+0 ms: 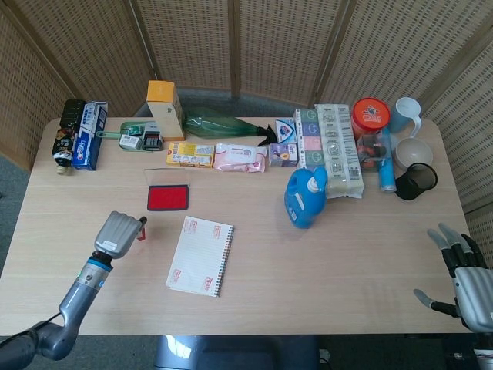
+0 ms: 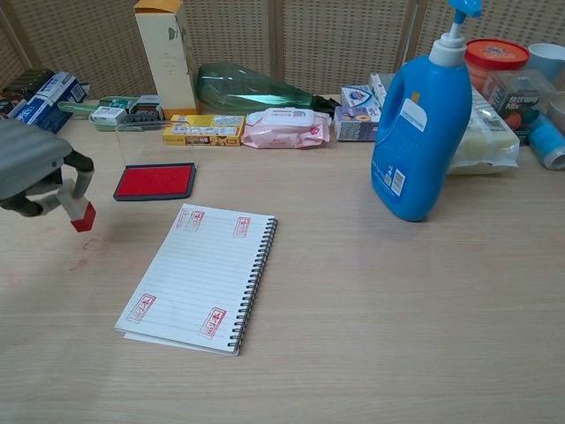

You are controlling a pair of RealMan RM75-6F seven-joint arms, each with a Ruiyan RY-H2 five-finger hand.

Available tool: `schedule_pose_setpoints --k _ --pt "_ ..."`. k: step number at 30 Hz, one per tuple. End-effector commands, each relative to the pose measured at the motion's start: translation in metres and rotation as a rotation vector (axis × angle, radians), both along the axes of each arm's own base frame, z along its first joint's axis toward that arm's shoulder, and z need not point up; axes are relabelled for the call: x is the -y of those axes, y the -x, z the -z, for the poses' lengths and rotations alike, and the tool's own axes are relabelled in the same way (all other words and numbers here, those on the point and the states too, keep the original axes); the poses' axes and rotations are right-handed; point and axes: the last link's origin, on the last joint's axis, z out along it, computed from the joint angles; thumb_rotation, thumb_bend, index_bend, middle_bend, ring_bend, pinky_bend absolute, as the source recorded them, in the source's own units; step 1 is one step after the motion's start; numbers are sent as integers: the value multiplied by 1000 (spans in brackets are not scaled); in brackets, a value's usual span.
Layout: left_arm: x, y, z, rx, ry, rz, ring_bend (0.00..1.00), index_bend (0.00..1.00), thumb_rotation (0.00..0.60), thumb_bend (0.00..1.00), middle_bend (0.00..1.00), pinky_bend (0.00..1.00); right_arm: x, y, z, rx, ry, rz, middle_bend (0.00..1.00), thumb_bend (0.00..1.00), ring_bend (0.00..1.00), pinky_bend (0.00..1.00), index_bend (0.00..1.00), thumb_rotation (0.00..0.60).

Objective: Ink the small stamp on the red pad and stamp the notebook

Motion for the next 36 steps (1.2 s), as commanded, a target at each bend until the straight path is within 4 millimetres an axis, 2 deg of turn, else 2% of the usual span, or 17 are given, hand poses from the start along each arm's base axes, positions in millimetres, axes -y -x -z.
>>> schedule_pose_setpoints --k 1,6,9,20,36 --pt "-10 -6 -10 -6 -28 23 1000 637 600 414 1000 1000 0 0 0 -1 -3 -1 0 9 0 0 48 600" --pt "-26 -8 -17 -18 -57 30 1000 637 600 412 1000 1000 1 0 1 -2 -5 2 0 9 0 0 48 600" --pt "-44 -14 -18 -27 -78 39 1000 637 600 411 1000 1000 1 1 1 -6 -6 8 0 10 0 0 54 600" --pt "-74 -24 11 -54 -50 50 1000 637 600 410 1000 1000 13 9 4 -26 -9 56 0 10 0 0 58 600" --pt "-95 -27 38 -64 -28 39 1000 636 600 412 1000 1000 20 15 6 -34 -3 96 0 8 0 0 58 600"
